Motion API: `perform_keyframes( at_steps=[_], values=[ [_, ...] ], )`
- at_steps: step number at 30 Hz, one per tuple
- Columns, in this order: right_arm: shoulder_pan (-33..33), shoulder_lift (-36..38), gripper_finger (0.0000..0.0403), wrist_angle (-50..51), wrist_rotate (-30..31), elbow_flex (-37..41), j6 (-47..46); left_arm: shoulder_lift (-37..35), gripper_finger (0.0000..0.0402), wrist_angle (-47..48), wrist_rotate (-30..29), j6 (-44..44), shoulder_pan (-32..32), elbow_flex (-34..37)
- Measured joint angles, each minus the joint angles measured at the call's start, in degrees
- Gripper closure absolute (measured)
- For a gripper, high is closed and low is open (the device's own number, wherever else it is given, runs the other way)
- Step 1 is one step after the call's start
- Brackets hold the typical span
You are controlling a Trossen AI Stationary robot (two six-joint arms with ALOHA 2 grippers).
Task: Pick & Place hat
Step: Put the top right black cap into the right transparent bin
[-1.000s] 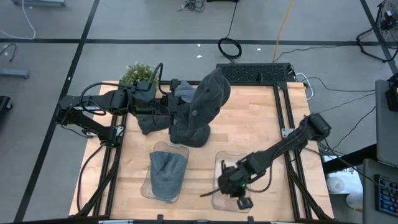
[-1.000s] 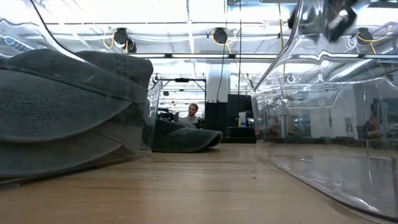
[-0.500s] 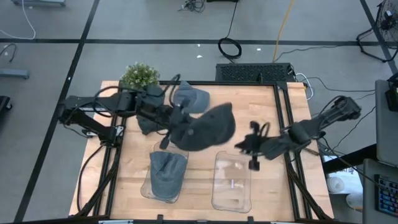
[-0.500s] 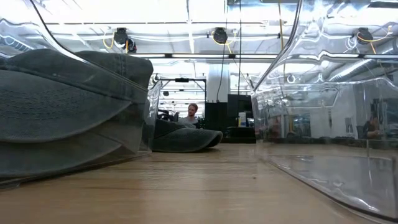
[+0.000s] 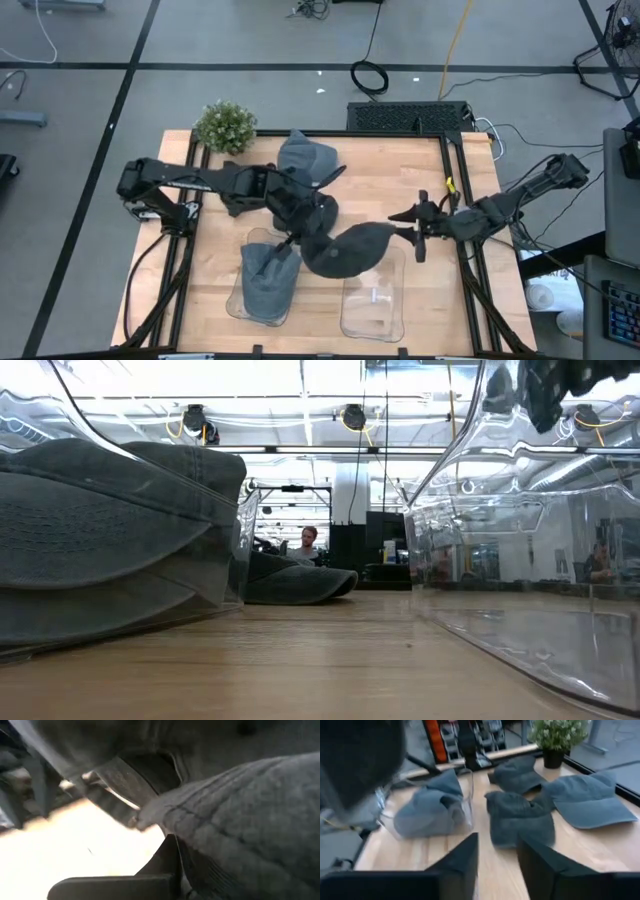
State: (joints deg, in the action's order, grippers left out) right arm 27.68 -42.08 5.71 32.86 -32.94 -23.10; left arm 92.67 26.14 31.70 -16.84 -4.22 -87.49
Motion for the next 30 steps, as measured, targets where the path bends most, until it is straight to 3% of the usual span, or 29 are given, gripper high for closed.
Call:
perform_keyframes(
  at_steps=[4, 8, 11, 14, 18, 23, 30],
  values=[
    [-0.04, 3.79, 0.022, -5.65, -2.39, 3.66, 1.22, 0.09, 0.0394, 1.17, 2.71, -0.92, 0.53, 0.03],
    [-1.54, 7.18, 0.0191, -8.36, -6.96, 3.0, 10.6, 2.86, 0.0394, -1.27, 5.46, 0.88, 0.16, 0.07],
    [-4.24, 9.08, 0.0186, -8.83, -10.82, -2.02, 16.5, 4.98, 0.0394, -5.14, 7.14, 2.22, -0.04, 0.05],
    [-7.6, 8.92, 0.019, -1.71, -15.84, -10.19, 18.11, 7.11, 0.0394, -7.14, 7.54, 3.08, 0.1, -0.03],
    [-12.47, 3.64, 0.0197, 12.61, -21.71, -22.12, 17.21, 10.78, 0.0394, -10.9, 7.98, 5.37, 0.16, -0.01],
    [-18.76, -8.0, 0.0198, 29.08, -32.3, -34.59, 14.24, 13.35, 0.0394, -13.57, 9.29, 7.03, 0.19, 0.01],
    [-25.8, -23.0, 0.0195, 31.8, -56.66, -46.35, 14.76, 13.1, 0.0394, -14.01, 9.21, 6.54, 0.08, 0.03]
  ],
)
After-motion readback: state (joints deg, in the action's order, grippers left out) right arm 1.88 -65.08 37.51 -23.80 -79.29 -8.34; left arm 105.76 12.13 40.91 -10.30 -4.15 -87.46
